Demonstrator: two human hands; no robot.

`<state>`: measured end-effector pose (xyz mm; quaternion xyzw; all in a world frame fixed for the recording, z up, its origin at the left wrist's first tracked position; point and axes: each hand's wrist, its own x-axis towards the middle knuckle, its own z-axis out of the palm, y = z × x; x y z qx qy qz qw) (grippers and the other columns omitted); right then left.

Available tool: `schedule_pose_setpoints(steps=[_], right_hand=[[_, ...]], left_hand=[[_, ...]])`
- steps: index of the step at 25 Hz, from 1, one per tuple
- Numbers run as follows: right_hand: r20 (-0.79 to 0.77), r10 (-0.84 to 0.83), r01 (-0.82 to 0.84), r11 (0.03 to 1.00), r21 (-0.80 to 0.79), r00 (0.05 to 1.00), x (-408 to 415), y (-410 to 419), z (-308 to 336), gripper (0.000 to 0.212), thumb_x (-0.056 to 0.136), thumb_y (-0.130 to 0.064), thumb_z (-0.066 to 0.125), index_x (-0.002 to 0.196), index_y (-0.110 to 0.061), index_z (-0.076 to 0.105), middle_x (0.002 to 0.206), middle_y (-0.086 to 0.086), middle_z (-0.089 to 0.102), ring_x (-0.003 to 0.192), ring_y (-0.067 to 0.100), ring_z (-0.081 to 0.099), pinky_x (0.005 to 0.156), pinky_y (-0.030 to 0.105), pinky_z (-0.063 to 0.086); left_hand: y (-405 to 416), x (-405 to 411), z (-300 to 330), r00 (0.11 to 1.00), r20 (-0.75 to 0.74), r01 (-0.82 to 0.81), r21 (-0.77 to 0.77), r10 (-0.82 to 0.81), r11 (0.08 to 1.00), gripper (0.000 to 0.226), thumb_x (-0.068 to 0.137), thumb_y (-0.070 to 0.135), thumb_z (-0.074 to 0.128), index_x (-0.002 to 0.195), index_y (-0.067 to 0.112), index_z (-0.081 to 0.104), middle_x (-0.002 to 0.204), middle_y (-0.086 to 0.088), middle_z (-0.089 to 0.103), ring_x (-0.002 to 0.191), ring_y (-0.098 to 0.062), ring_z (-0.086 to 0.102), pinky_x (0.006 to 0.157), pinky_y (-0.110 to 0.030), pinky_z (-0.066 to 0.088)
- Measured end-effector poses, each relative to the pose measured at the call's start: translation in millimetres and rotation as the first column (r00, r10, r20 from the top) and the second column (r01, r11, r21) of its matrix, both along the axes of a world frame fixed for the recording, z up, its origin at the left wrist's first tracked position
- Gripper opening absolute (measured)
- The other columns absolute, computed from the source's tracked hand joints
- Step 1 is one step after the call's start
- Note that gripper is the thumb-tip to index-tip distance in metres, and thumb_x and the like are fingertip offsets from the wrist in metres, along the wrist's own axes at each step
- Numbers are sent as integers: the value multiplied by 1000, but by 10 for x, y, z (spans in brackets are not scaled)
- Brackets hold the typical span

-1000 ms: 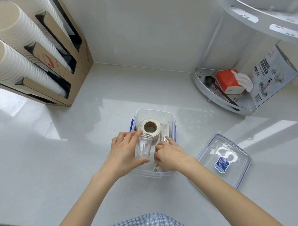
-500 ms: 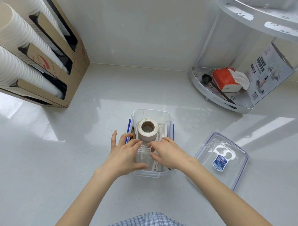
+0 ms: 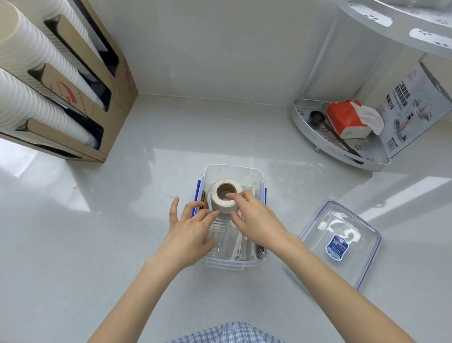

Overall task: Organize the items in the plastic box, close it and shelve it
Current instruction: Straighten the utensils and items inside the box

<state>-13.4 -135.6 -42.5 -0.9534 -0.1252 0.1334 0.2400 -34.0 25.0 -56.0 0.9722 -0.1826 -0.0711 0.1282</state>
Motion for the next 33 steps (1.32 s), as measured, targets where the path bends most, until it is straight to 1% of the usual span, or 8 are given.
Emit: schedule_pose_setpoints(steps=[4,8,13,17,22,24,28,33], right_hand=[[-72,-48,52,997,58,996,108,42,-29,43,92,-13,40,135,-14,38,135,11,37,108,29,56,93,43,47],[-133,-30,48,990,136,991,165,114,-57,40,91,-7,40,130,-6,45,134,12,41,115,26,54,103,36,41],[-140,1,24,985,174,990,211,142,-69,37,92,-7,39,128,-5,47,134,11,42,118,24,52,102,29,37],[-140,12,17,978,208,990,200,152,-48,37,93,-11,40,129,-9,47,135,7,43,114,20,53,98,26,38],[-44,-218,220,917,333,975,191,7,145,30,91,-14,45,118,-15,56,118,5,51,93,11,52,91,26,43],[-55,-316,318,901,295,947,118,-129,227,29,89,-23,51,117,-18,53,109,1,43,97,15,53,86,25,41],[-242,-342,357,934,20,908,-203,-248,285,53,80,-43,60,120,-16,38,107,-2,28,103,23,51,82,32,41],[-329,-326,351,936,17,886,-394,-195,219,47,80,-26,60,117,-13,34,104,5,36,89,30,52,73,31,39]], left_hand=[[-37,-28,-57,995,78,-46,-114,55,992,43,79,36,59,119,22,52,121,3,60,133,-26,29,108,-45,-16],[-58,-42,-115,989,132,-54,-105,68,993,32,73,30,67,104,21,62,103,1,70,123,-31,45,104,-44,-9],[-46,-29,-75,992,77,-90,-124,100,988,35,82,32,56,116,24,54,119,5,61,135,-19,27,105,-41,-17],[-43,-7,-56,993,59,-93,-132,102,987,36,81,28,57,117,21,53,119,2,61,134,-21,28,106,-40,-17],[-53,12,-34,989,99,-93,-168,111,981,37,80,27,53,115,16,54,114,-2,62,124,-26,43,108,-39,-8],[-122,42,35,988,93,-98,-209,119,973,35,84,25,51,118,16,52,119,-3,60,121,-26,45,109,-36,2],[-309,95,125,999,2,-49,-276,51,960,36,89,24,45,124,16,45,126,-1,54,118,-21,44,100,-29,27],[-497,114,65,996,-89,9,-173,-24,985,37,90,25,42,126,17,43,128,-1,53,119,-20,46,101,-33,30]])
